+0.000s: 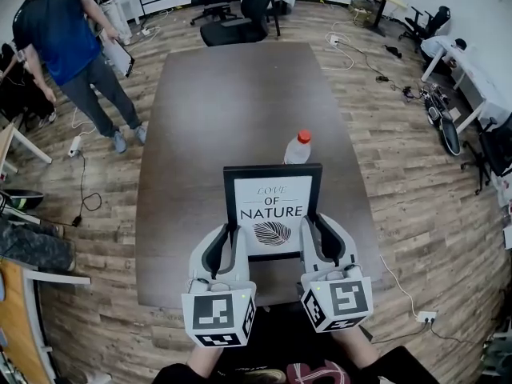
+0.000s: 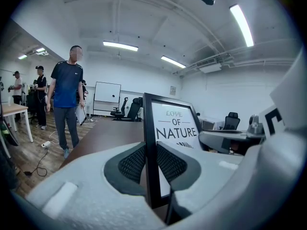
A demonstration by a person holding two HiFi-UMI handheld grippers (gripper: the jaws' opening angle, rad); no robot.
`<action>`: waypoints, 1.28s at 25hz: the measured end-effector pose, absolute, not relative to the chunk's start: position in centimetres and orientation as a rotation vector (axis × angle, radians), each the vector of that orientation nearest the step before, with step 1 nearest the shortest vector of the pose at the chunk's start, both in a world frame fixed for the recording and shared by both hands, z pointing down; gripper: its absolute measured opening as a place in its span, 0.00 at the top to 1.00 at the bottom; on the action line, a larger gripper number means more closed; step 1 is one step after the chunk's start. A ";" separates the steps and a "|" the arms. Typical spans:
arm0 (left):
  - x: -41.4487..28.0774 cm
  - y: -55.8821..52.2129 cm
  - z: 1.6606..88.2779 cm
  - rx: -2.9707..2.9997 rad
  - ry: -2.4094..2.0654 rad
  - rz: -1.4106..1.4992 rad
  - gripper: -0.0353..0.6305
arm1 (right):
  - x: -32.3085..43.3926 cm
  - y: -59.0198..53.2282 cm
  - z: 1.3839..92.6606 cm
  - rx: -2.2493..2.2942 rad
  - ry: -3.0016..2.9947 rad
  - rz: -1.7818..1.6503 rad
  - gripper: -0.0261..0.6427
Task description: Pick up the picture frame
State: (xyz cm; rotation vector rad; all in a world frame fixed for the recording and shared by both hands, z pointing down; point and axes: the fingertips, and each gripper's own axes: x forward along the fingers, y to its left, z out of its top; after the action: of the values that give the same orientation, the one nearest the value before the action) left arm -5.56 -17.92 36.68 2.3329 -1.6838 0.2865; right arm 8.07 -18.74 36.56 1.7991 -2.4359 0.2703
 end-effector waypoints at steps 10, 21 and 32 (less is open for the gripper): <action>-5.4 -18.2 37.5 2.323 -1.661 0.304 0.83 | 8.3 -18.9 37.4 1.812 -2.407 0.303 0.85; -5.4 -18.4 37.9 2.327 -1.654 0.313 0.83 | 8.3 -18.9 37.8 1.810 -2.391 0.308 0.85; -5.4 -18.5 38.0 2.329 -1.645 0.315 0.83 | 8.3 -19.0 37.8 1.810 -2.386 0.295 0.85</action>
State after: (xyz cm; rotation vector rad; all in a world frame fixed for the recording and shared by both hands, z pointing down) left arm -5.36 -18.47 37.97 2.3288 -1.6446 0.3153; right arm 8.32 -18.97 37.79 1.8099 -2.3857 0.2946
